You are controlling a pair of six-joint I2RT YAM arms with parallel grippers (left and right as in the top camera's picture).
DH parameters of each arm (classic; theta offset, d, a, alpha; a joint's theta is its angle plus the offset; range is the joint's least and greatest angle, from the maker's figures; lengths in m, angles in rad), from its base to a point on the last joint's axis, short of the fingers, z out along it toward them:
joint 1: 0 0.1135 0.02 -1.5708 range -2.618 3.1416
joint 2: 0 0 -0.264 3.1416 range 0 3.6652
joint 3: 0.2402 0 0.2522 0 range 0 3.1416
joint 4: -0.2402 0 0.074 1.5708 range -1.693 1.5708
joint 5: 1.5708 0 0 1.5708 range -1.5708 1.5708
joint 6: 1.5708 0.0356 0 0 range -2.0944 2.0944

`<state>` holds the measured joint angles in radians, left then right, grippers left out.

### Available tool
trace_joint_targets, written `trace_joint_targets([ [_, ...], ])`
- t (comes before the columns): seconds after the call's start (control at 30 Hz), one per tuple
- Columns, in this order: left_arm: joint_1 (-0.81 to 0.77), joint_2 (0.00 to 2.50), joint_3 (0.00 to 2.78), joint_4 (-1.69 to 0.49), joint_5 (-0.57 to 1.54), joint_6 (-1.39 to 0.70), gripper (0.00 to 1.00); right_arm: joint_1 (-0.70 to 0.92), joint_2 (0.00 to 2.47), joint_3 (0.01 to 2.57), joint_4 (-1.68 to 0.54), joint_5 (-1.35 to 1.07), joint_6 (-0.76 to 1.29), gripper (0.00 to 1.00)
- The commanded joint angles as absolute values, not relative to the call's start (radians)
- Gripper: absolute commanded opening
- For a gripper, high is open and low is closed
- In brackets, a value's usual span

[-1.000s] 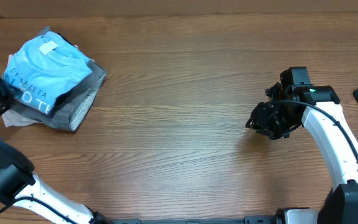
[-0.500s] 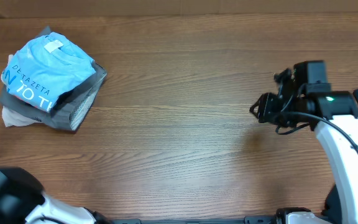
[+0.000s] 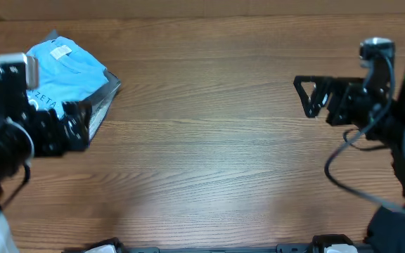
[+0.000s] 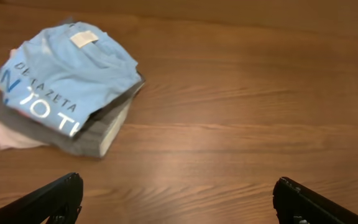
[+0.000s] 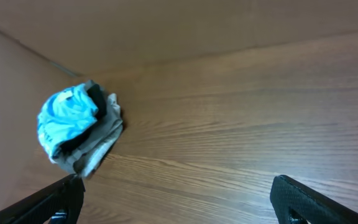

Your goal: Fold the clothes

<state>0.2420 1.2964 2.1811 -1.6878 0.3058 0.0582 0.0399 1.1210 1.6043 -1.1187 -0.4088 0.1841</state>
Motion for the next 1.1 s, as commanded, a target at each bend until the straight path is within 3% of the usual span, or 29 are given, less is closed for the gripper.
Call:
trace_joint_targets([
  [0.0,0.2,1.254,2.117,-1.689,0.183,-0.023,1.0,0.044,1.085,1.623,-1.132,-0.414,0.187,1.0],
  [0.6,0.2,1.249,2.101,-1.689,0.165,-0.023,1.0,0.044,1.055,1.623,-1.202,-0.524,0.242,1.0],
  [1.07,0.2,1.263,2.101,-1.689,0.165,-0.023,1.0,0.051,0.913,1.623,-1.147,-0.435,-0.096,1.0],
])
